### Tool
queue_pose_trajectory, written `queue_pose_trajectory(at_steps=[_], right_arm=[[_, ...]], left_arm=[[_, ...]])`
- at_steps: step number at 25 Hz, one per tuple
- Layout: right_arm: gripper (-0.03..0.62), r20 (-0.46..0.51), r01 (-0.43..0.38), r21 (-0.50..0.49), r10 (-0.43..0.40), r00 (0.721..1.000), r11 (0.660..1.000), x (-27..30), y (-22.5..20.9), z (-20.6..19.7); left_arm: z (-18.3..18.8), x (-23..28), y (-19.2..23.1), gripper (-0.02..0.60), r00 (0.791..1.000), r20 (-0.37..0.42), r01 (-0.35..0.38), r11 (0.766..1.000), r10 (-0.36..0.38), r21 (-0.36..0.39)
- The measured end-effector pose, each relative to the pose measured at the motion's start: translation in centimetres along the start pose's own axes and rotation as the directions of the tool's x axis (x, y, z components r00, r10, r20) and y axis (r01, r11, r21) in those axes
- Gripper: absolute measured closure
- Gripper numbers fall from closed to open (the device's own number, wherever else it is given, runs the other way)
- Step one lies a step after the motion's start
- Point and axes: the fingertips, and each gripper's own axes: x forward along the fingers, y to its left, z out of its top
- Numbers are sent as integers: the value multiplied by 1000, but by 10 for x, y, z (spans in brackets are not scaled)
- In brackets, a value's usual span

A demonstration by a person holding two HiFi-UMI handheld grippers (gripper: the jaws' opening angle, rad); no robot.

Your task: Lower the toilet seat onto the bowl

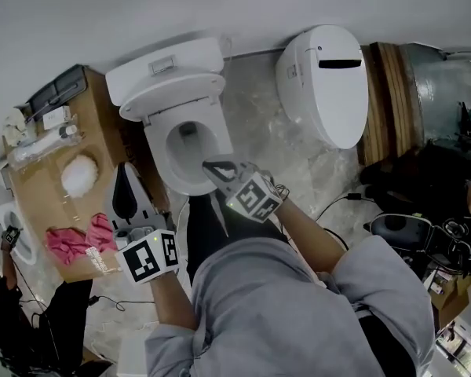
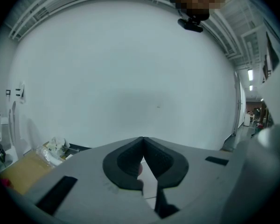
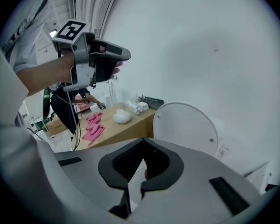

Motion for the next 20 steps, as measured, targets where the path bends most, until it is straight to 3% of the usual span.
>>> queue_pose_trajectory(at_steps=[11, 20], right_arm=[[595, 212, 73, -9, -70, 975, 997, -27, -14, 112], [595, 408, 155, 44, -159, 899, 987, -76, -23, 198]], left_arm=[[44, -10, 3, 581, 998, 55, 20, 1000, -21, 19], [70, -16, -4, 581, 994, 97, 52, 998, -55, 30]])
